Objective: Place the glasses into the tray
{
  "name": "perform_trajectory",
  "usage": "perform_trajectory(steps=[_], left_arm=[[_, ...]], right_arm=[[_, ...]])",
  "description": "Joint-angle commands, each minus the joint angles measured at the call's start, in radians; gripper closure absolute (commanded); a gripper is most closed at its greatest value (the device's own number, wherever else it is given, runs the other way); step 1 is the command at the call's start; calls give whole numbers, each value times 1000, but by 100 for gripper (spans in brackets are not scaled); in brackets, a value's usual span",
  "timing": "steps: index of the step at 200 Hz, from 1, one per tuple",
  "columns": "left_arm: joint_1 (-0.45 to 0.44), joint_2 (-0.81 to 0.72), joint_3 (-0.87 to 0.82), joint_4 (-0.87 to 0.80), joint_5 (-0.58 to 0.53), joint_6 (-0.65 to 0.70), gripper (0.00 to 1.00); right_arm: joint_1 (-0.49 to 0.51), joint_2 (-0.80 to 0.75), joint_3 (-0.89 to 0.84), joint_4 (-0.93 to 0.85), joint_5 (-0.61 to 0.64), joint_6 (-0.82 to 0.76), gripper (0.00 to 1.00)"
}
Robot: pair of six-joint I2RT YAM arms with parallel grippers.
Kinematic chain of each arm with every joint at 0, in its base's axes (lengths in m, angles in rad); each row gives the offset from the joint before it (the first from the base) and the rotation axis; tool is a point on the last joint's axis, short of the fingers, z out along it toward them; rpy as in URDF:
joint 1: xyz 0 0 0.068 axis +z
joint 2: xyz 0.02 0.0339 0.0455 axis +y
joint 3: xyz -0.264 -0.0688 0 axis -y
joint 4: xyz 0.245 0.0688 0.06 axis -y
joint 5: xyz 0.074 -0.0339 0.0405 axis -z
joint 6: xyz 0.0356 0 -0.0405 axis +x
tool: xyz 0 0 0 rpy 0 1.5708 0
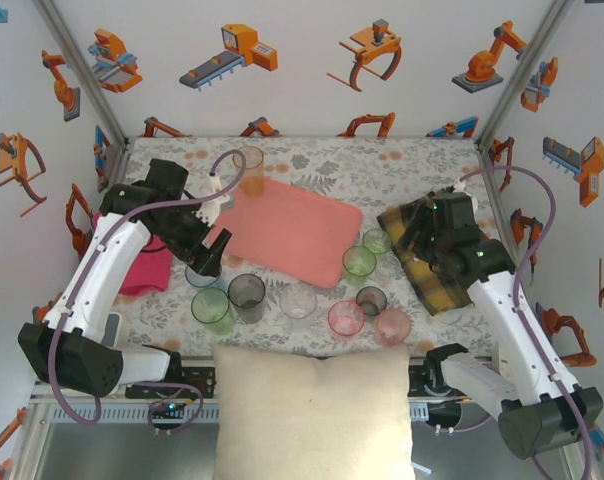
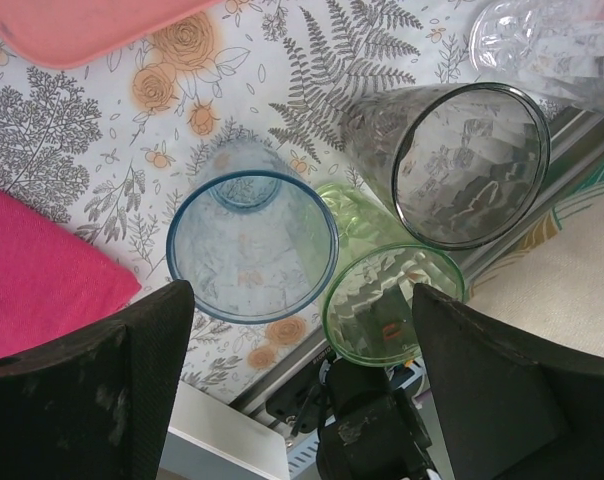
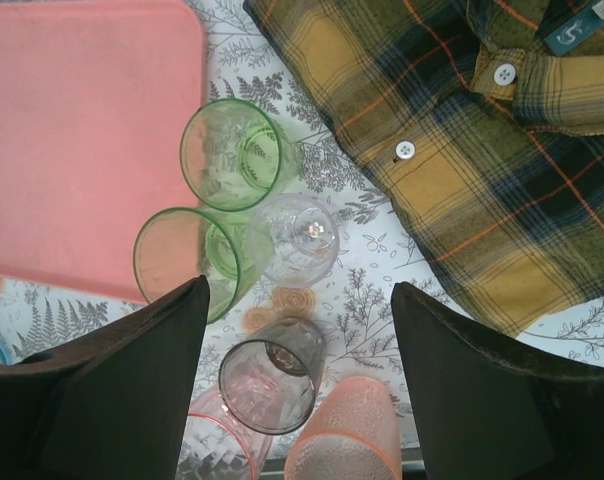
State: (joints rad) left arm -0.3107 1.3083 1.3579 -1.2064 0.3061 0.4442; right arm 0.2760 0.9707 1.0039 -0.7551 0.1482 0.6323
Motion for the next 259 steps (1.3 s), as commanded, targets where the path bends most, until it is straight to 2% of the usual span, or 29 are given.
perform_trajectory(steps=[1, 43, 259], left_arm=[[-13, -25, -23, 21, -6, 31, 19], [-26, -24, -30, 30, -26, 32, 20], [-22, -59, -158, 117, -143, 60, 27]], right_arm=[[8, 7, 44, -25, 35, -8, 32], [8, 21, 38, -44, 72, 5, 33], [8, 68, 48, -5, 50, -9, 32]])
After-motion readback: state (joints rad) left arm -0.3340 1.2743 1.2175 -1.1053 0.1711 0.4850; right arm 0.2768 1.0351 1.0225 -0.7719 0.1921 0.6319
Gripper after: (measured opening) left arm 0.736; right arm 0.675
